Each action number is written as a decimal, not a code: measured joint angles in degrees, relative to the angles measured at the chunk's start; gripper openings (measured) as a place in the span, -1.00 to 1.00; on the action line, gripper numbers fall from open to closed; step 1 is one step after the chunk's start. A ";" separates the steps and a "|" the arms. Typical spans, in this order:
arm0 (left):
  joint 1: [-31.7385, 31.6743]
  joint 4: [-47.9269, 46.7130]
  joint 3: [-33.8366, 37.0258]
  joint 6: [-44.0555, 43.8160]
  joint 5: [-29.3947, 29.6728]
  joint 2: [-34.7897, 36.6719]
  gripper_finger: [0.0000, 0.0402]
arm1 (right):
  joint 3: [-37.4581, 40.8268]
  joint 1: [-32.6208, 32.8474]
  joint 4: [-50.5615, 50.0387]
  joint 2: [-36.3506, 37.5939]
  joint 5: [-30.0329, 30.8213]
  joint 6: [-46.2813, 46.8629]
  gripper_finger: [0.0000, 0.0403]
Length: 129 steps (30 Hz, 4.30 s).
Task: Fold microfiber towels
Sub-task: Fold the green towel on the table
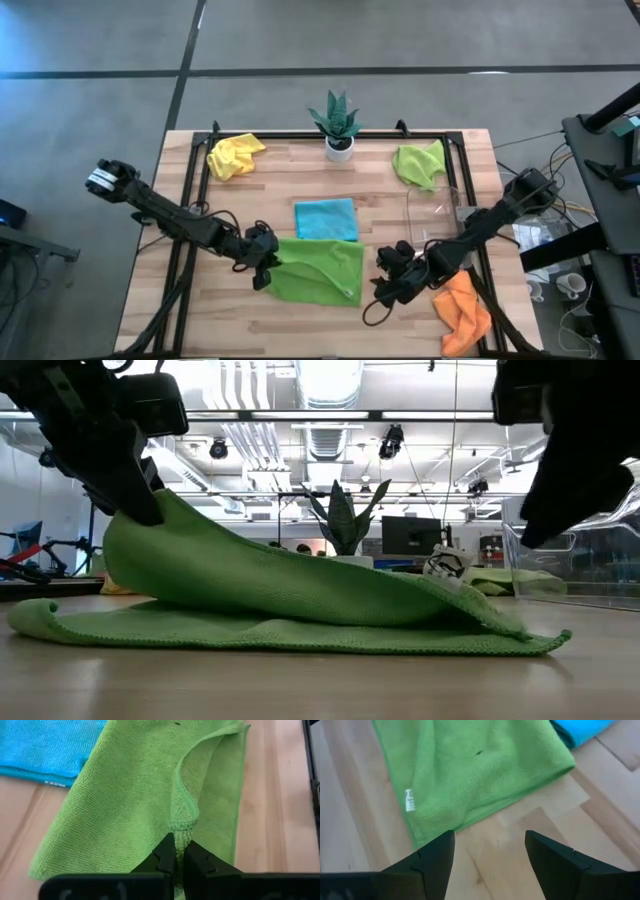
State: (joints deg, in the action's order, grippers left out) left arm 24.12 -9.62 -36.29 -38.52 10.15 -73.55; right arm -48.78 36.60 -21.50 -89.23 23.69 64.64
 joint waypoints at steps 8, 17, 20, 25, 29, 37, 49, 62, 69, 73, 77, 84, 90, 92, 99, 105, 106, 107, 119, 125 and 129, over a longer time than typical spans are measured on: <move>0.00 -0.01 0.02 0.43 0.66 -0.01 -1.00 | -0.40 -0.98 10.32 -3.43 0.56 -4.03 0.14; -0.02 -0.45 0.09 0.37 2.87 -0.20 -1.00 | -15.83 1.29 8.75 -17.51 4.02 -34.53 0.14; -0.02 -0.42 0.09 -0.13 5.07 -0.10 -1.00 | -23.17 1.21 1.21 -23.71 4.37 -36.13 0.13; -0.02 -0.29 0.07 -0.16 5.35 0.20 -1.00 | -35.07 1.16 -18.17 -32.19 8.92 -29.73 0.13; -0.02 -0.30 0.07 -0.18 5.34 0.26 -1.00 | -40.28 1.16 -27.27 -35.28 10.79 -24.21 0.13; -0.02 -0.29 0.00 -0.31 5.15 0.30 -1.00 | -40.65 1.14 -32.26 -34.26 10.77 -19.69 0.08; 0.26 -0.35 0.00 1.44 0.84 0.31 -1.00 | -40.06 1.14 -35.12 -32.83 8.56 -23.20 -0.62; 0.46 -0.33 -0.03 1.42 -0.39 0.32 -1.00 | -40.01 0.83 -33.68 -31.89 4.32 -27.88 -0.95; 4.48 0.64 -1.46 1.73 -2.06 0.56 -1.00 | -40.14 0.87 -32.68 -27.25 3.40 -31.35 -0.96; 6.81 -0.05 -0.75 1.54 -2.16 -1.01 -1.00 | -39.25 0.71 -30.07 -27.30 0.66 -32.31 -0.96; 7.50 1.29 -0.63 1.46 -2.05 -3.74 -1.00 | -37.77 0.57 -24.52 -28.40 -4.10 -33.77 -0.96; 7.52 1.82 -0.64 1.36 -2.83 -7.79 -1.00 | -37.49 0.52 -20.85 -29.92 -4.64 -34.24 -0.96; 7.52 1.92 -0.79 -0.01 -5.09 -8.09 -0.77 | -37.39 0.46 -20.15 -30.19 -5.83 -32.85 -0.79; 7.52 1.06 -1.37 -0.13 -5.79 -7.20 -0.63 | -37.39 0.48 -20.19 -30.04 -6.02 -32.91 -0.68; 7.56 1.58 -1.57 -0.14 -6.64 -6.14 -0.38 | -36.10 0.48 -19.87 -29.41 -6.62 -34.58 -0.36; 7.52 1.67 -1.14 -0.15 -6.06 -8.12 -0.38 | -33.24 0.31 -19.62 -29.86 -7.98 -31.45 -0.37; 7.50 1.65 -1.15 -0.15 -5.30 -8.37 -0.38 | -33.15 0.28 -19.90 -29.86 -7.94 -31.43 -0.38; 7.50 1.67 -1.20 -0.13 -4.95 -8.62 -0.38 | -33.13 0.23 -19.84 -29.86 -7.88 -31.46 -0.41; 7.39 1.63 -1.27 2.90 -2.36 -7.64 -0.85 | -33.15 -0.52 -22.04 -27.06 -7.26 -34.72 -0.92; 7.37 -0.25 -1.11 4.73 4.33 -3.55 -0.99 | -33.15 -2.84 -31.53 -20.97 -0.14 -35.44 -0.95; 5.95 -8.48 -1.57 5.94 21.04 2.51 -1.00 | -33.15 -6.57 -34.03 -17.33 5.52 -39.04 -0.96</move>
State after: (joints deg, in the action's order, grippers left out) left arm 30.07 -18.09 -37.87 -32.58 31.19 -71.04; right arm -81.93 30.03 -55.53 -106.56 29.21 25.60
